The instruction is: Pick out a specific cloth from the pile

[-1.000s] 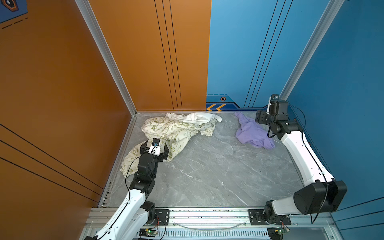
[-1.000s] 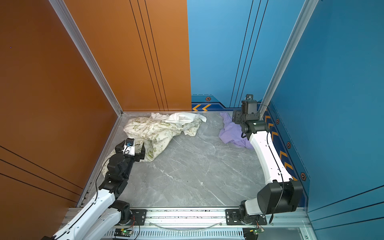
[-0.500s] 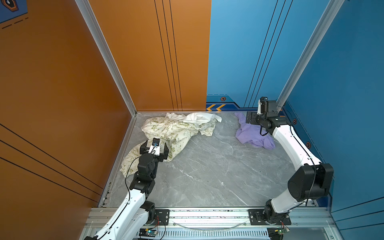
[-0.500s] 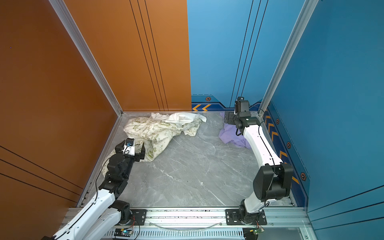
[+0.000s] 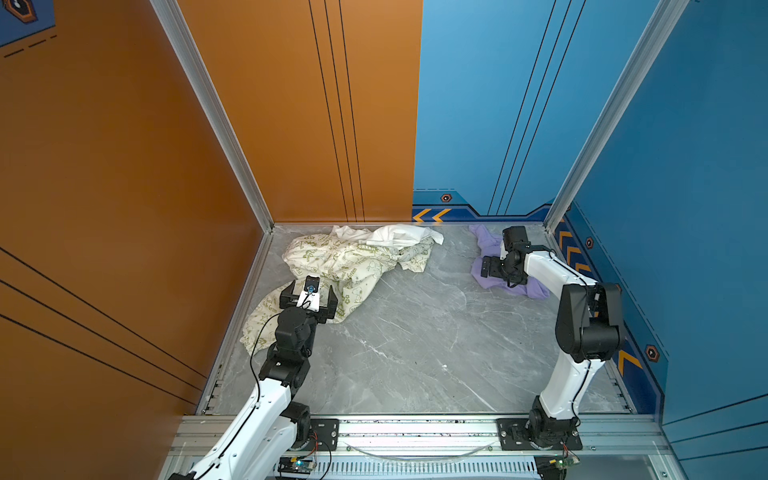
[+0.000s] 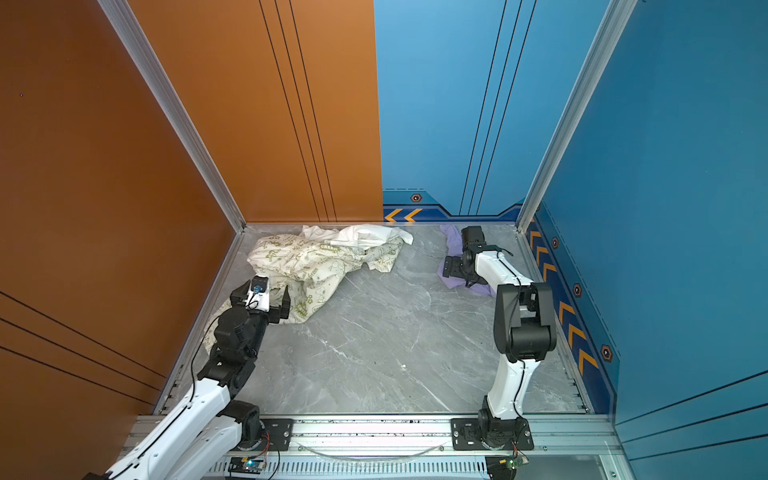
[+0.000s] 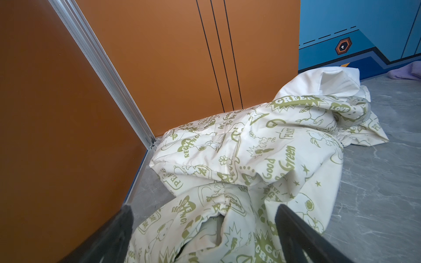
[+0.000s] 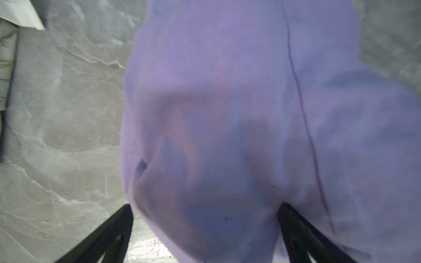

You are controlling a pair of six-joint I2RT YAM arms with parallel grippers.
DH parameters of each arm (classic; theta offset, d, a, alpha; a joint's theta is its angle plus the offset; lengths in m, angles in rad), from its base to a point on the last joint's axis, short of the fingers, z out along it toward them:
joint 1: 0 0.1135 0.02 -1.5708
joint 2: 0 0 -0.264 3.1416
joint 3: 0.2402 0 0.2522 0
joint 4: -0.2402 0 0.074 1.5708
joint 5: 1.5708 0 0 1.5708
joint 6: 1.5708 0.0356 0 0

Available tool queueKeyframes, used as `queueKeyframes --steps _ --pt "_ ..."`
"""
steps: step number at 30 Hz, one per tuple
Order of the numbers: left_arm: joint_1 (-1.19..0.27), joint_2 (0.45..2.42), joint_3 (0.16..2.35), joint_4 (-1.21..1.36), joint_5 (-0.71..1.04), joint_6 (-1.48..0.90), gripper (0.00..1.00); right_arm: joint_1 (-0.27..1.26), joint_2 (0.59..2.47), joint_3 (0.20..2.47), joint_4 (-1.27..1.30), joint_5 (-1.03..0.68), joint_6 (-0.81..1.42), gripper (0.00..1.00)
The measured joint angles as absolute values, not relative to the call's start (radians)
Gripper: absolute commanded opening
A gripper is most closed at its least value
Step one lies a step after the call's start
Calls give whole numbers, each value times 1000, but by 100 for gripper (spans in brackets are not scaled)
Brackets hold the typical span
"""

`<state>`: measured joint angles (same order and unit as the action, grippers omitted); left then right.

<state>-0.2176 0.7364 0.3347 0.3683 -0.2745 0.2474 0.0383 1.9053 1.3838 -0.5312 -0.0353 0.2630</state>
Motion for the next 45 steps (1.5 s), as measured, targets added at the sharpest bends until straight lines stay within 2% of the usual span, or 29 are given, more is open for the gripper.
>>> queueKeyframes --steps 14,23,26,40,45 --pt "-218 735 335 368 -278 247 98 1 1944 1357 -532 -112 321 100" --pt "-221 734 335 368 -279 247 98 1 1733 1353 -500 -88 357 100" --pt "-224 732 335 368 -281 247 98 1 1715 1372 -488 -60 356 100" --pt "-224 731 335 368 -282 247 98 1 2007 1450 -613 56 311 100" --pt "-224 729 335 368 -285 248 98 1 2037 1476 -639 57 311 100"
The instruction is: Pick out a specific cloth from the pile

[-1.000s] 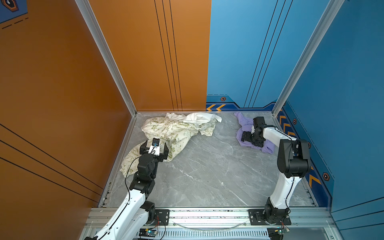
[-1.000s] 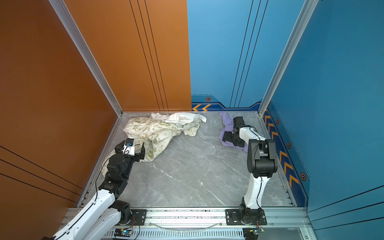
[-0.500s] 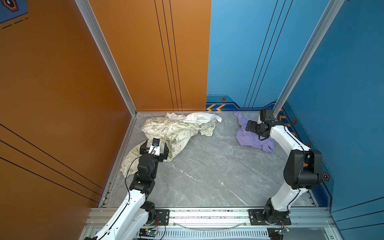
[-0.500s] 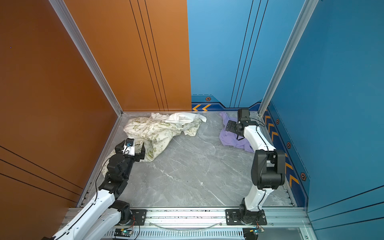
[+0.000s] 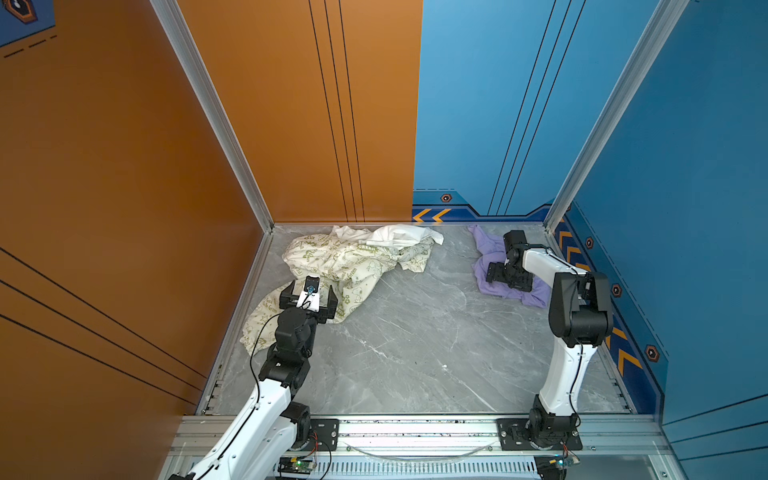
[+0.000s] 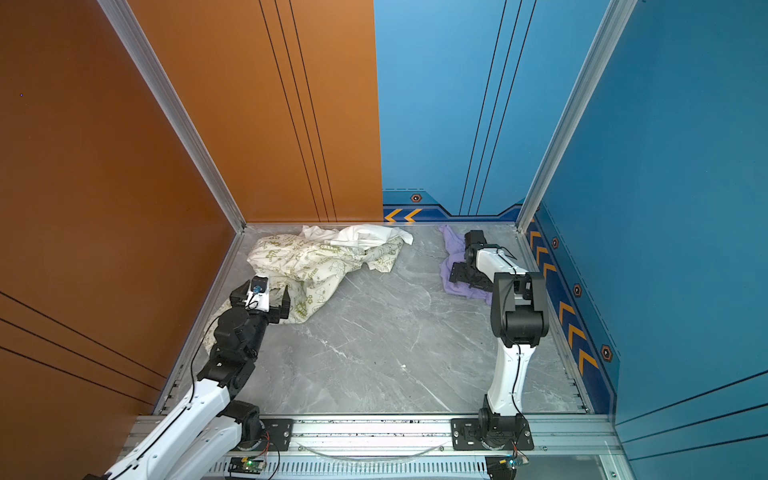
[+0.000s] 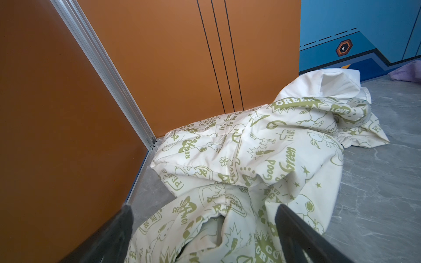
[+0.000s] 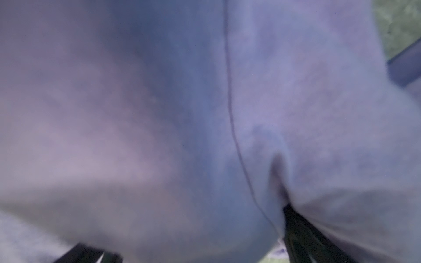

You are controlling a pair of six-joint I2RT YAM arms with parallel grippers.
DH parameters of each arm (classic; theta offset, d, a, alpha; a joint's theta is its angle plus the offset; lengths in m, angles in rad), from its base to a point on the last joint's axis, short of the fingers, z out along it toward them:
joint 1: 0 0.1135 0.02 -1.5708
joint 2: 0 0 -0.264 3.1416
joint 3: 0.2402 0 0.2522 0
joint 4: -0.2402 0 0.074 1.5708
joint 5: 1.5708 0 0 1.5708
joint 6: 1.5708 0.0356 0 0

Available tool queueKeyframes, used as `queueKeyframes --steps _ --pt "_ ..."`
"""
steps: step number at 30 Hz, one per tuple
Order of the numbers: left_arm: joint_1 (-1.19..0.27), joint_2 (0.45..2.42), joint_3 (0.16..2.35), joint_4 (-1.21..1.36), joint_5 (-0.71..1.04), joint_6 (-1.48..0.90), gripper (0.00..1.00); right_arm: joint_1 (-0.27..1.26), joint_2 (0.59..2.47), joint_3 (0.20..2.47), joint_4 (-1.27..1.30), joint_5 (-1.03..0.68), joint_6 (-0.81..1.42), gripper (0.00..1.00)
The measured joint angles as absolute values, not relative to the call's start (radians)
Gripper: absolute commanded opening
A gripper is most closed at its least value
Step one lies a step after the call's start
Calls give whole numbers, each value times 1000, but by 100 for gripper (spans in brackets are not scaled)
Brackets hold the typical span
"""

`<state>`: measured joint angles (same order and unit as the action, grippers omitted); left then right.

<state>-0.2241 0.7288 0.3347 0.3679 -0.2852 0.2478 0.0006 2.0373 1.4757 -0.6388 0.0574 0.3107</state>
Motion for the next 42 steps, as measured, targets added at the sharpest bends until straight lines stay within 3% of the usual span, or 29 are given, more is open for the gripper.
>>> queueKeyframes --steps 11,20,26,31,42 --pt "-224 725 335 368 -286 248 98 -8 2000 1480 -661 28 312 100" --pt "-229 733 335 369 -289 247 98 -8 1627 1451 -582 -5 339 100" --pt "-222 803 334 381 -288 228 98 -7 1346 1228 -351 -27 338 100" --pt "-157 880 315 431 -246 175 98 -6 1193 911 -119 -30 297 100" --pt "9 1094 276 590 -150 -8 98 -5 1131 500 221 -9 118 100"
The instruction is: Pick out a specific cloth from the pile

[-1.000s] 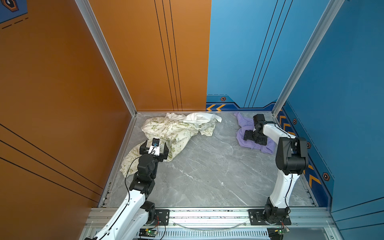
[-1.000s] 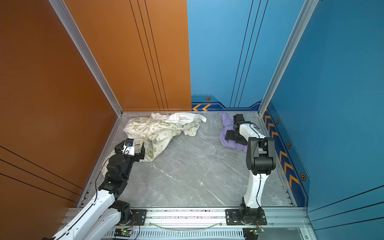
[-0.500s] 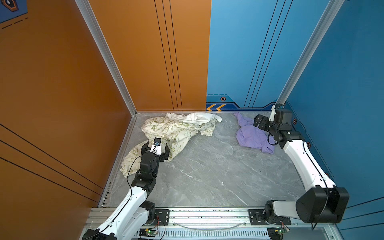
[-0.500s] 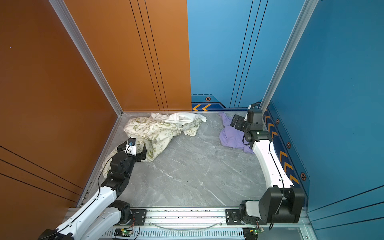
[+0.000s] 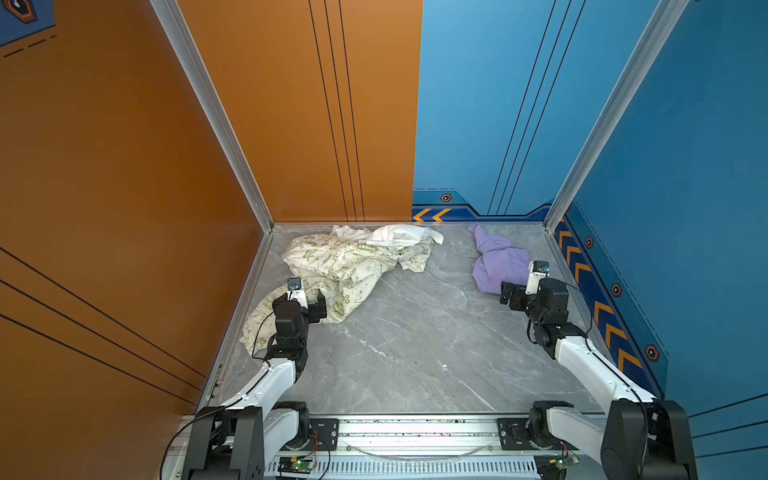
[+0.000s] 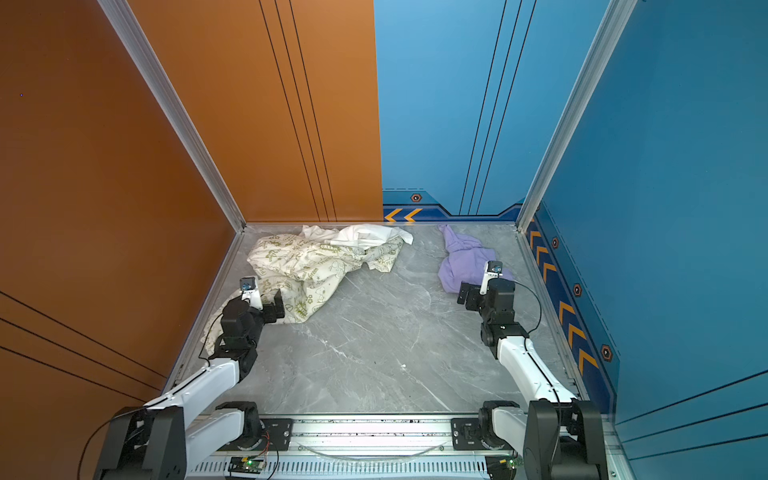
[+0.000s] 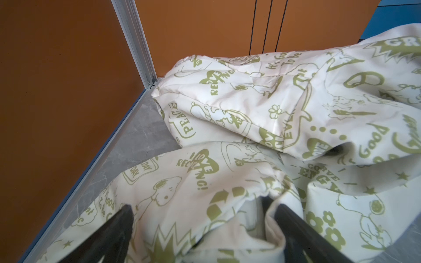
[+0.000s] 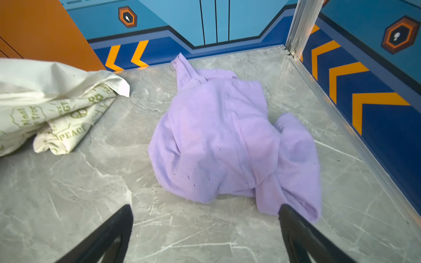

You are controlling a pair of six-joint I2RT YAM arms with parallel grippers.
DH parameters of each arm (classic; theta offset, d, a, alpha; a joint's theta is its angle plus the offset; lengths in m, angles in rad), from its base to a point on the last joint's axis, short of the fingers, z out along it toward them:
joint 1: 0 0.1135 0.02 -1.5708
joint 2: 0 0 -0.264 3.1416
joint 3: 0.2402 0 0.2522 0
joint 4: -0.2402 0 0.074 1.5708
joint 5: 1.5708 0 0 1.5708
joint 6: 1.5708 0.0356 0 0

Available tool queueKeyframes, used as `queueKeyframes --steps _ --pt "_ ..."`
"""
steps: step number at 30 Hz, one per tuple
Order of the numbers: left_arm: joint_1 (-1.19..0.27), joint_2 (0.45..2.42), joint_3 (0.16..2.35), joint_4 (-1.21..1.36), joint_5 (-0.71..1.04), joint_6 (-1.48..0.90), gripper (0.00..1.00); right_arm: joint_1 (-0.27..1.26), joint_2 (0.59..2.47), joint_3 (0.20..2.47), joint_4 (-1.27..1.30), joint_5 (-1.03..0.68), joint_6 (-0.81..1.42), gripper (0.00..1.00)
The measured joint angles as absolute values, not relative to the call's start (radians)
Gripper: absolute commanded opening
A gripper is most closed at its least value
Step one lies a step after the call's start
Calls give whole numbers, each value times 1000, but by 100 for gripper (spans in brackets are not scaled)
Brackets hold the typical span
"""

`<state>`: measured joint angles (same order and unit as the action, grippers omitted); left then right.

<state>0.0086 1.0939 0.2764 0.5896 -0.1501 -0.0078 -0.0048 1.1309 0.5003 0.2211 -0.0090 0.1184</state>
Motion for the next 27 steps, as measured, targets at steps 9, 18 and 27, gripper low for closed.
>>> queueKeyframes --steps 9,18,27 --pt "99 1257 268 746 -80 -85 98 -5 1327 402 499 4 41 100" --pt "104 1411 261 939 -44 -107 98 0 1523 382 795 -22 40 100" --pt "29 1559 268 1060 -34 -51 98 0 1542 358 902 -23 40 100"
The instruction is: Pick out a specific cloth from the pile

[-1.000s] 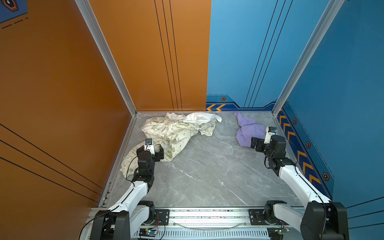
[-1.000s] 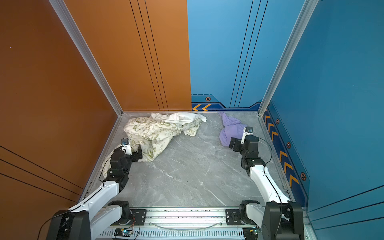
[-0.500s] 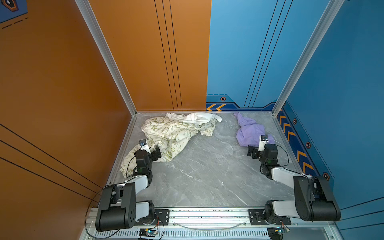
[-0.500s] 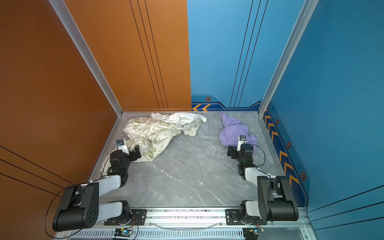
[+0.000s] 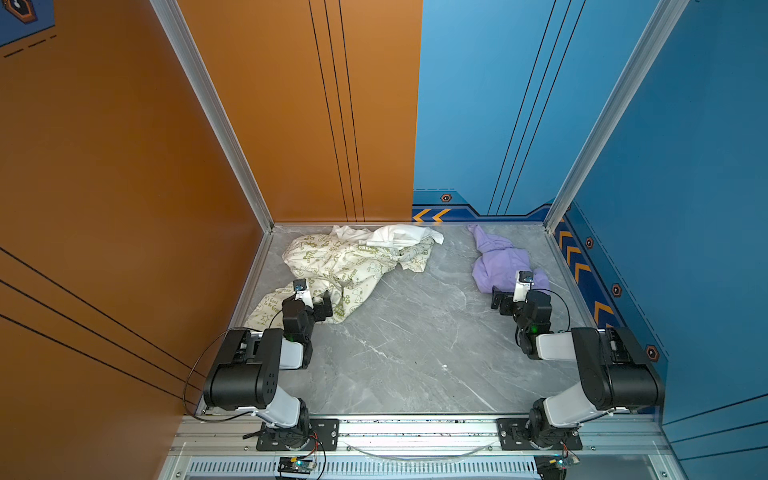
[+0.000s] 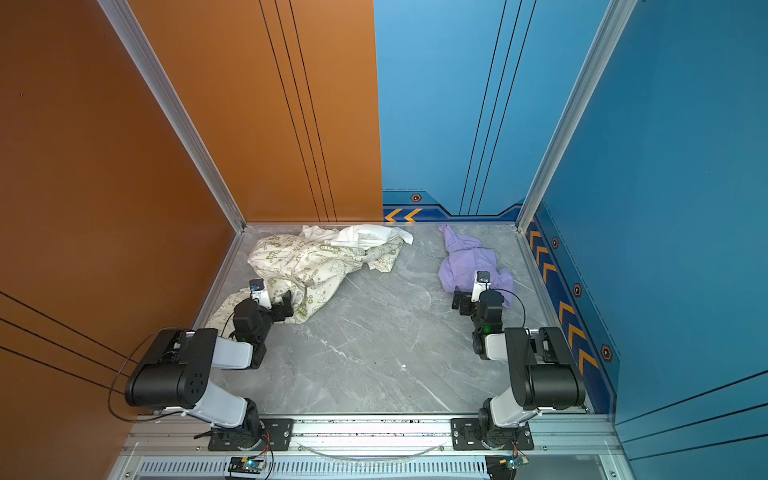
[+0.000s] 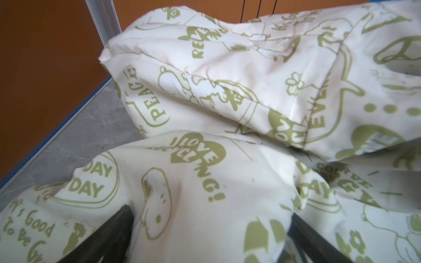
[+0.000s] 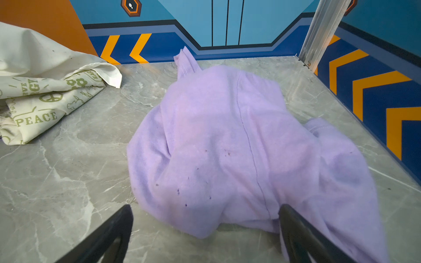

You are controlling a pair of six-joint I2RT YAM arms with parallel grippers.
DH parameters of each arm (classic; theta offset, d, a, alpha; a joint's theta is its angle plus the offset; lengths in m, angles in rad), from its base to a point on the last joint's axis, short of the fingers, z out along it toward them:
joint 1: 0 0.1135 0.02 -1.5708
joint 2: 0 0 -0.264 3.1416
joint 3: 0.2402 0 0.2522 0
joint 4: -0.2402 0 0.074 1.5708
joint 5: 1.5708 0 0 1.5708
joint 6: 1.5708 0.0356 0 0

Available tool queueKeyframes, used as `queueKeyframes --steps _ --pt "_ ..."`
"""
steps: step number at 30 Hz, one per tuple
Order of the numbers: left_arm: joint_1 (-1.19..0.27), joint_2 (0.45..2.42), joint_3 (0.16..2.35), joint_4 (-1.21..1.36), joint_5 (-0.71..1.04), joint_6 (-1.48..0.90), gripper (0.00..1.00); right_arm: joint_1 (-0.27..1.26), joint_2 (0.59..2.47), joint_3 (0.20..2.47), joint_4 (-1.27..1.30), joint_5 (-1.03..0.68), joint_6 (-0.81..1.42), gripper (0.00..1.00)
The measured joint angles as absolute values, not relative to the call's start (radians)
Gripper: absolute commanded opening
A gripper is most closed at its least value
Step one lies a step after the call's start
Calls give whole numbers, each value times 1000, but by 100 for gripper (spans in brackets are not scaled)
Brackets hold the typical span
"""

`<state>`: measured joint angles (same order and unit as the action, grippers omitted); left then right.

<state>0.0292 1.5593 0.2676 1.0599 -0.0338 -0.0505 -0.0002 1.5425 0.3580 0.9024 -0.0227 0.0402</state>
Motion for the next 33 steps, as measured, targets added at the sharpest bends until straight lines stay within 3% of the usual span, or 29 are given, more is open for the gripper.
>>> queueKeyframes --steps 13,33 --pt "-57 1564 282 1082 -263 -30 98 4 1542 358 914 -22 41 100" --pt "-80 1568 289 1082 -327 -4 98 4 1542 358 913 -22 41 100"
